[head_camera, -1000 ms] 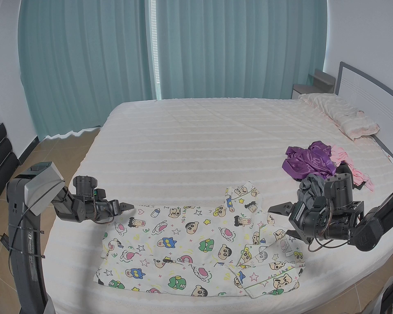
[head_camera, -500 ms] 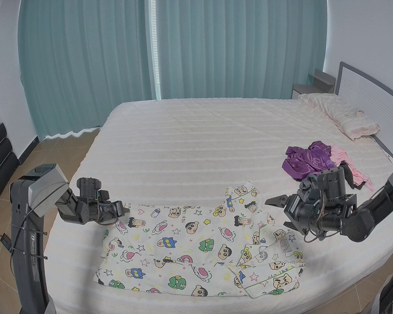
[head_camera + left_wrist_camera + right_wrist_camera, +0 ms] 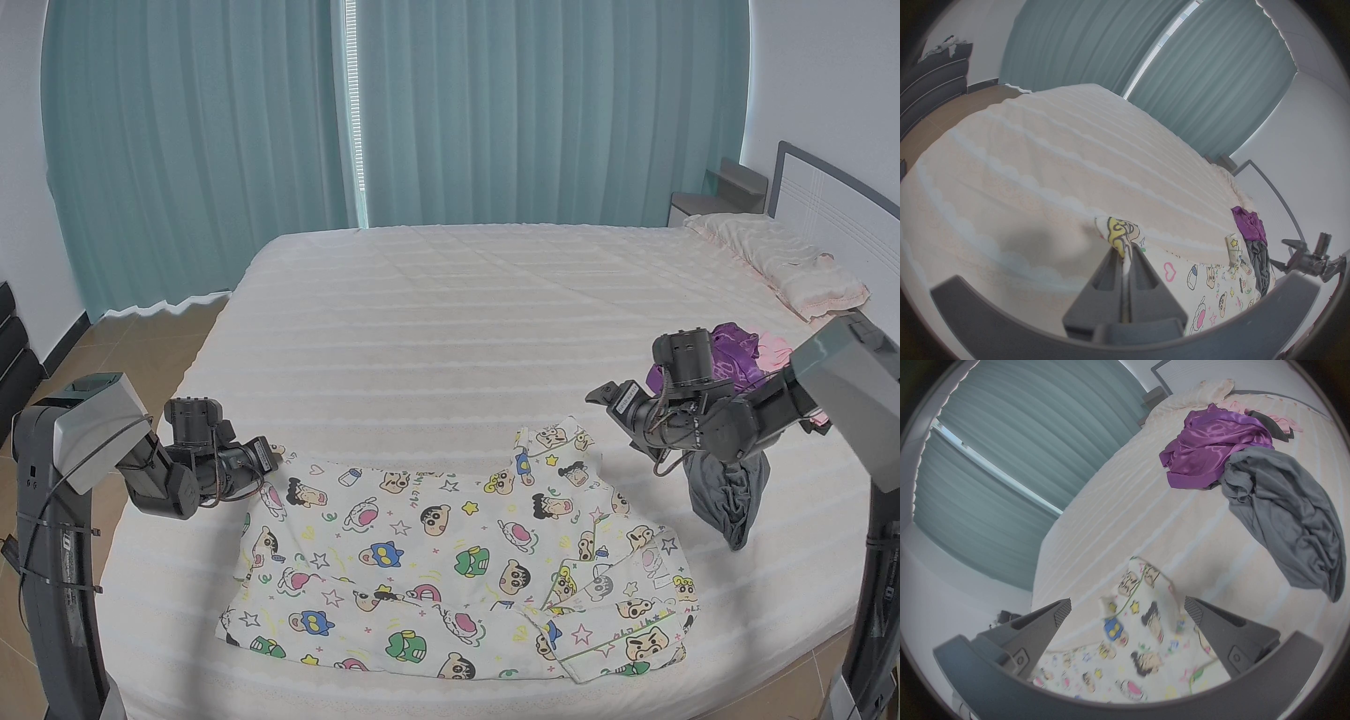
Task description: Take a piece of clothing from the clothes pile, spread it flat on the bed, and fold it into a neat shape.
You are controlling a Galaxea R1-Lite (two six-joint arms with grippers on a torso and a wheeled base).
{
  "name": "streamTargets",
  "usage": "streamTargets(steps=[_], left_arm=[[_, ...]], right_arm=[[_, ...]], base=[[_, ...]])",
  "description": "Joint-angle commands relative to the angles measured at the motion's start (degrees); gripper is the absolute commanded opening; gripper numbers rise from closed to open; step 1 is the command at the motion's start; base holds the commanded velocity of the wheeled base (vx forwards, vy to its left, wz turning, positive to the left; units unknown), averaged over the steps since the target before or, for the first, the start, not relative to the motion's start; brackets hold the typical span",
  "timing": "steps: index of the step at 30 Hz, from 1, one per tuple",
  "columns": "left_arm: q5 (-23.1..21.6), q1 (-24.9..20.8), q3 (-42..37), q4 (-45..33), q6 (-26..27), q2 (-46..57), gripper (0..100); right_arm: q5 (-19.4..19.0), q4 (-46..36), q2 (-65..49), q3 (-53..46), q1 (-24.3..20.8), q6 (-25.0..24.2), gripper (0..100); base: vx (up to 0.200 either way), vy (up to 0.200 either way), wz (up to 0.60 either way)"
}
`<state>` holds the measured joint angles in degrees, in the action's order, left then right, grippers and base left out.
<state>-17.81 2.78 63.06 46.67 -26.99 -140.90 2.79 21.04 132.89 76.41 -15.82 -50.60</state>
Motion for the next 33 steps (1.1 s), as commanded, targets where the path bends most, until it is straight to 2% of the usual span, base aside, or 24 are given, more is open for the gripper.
streamTargets(steps=[1,19,29,30,33], left_arm=[[1.3,-0.1,-4.1,3.9,-1.5,2.0,0],[1.3,0.1,-6.0,4.6,-1.8,2.5,0],[1.3,0.1,-6.0,4.8,-1.4,2.4,0],[1.3,0.1,-6.1,4.7,-1.3,2.4,0],[1.3,0.1,-6.0,4.7,-1.3,2.4,0]], right_arm=[[3.4,-4.0,12.7,9.8,0.8,0.8,100],[2.4,-1.5,16.7,14.5,-0.4,3.8,100],[-2.8,-2.5,15.7,14.6,-1.9,8.8,100],[-2.9,-2.5,15.8,14.7,-1.8,8.9,0],[-3.1,-2.4,15.6,14.6,-1.4,8.9,0]], base=[[0.000,0.000,0.00],[0.000,0.000,0.00],[0.000,0.000,0.00],[0.000,0.000,0.00],[0.000,0.000,0.00]])
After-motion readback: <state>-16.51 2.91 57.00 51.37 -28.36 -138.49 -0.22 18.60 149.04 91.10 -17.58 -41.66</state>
